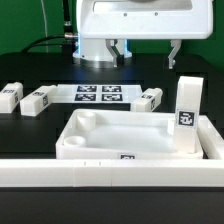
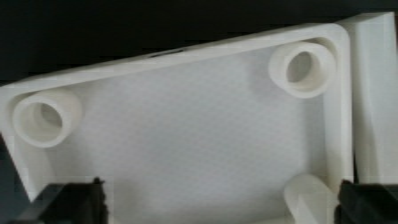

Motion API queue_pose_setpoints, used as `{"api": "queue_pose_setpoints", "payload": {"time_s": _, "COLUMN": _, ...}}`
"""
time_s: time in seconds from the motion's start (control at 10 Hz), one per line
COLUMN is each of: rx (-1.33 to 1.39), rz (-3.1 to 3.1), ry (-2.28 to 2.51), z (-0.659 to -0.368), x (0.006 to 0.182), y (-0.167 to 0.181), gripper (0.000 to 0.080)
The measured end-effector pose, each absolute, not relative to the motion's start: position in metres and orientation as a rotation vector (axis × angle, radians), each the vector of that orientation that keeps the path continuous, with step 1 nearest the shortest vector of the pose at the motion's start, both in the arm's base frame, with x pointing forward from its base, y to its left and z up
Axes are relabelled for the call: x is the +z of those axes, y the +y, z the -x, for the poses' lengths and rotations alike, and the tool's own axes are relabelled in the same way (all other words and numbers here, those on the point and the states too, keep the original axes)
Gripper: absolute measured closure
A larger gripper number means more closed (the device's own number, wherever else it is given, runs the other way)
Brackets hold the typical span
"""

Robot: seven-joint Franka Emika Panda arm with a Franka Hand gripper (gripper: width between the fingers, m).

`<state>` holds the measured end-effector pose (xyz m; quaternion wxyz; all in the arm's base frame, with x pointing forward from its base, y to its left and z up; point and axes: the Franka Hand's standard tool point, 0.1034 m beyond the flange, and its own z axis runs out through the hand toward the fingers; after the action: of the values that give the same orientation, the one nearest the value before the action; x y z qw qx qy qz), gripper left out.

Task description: Assemble desk

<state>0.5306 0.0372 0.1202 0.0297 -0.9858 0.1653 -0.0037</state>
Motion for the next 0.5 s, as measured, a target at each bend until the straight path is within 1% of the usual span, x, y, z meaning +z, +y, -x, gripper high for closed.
{"api": "queue_pose_setpoints", "payload": {"time_s": 0.2, "rx": -0.011, "rz": 3.031, "ry": 0.532, "z": -0.526, "x": 0.117, "y": 0.036, "gripper": 0.0151}}
{"api": "queue_pose_setpoints", "payload": {"time_s": 0.4, "rx": 0.045, "rz": 2.994, "ry": 0.63, "z": -0.501, "x": 0.101, "y": 0.029, "gripper": 0.0151}}
{"api": "queue_pose_setpoints", "payload": {"time_s": 0.5, "rx": 0.058, "rz": 2.964, "ry": 0.687, "z": -0.495, "x": 0.095, "y": 0.028, "gripper": 0.0151}}
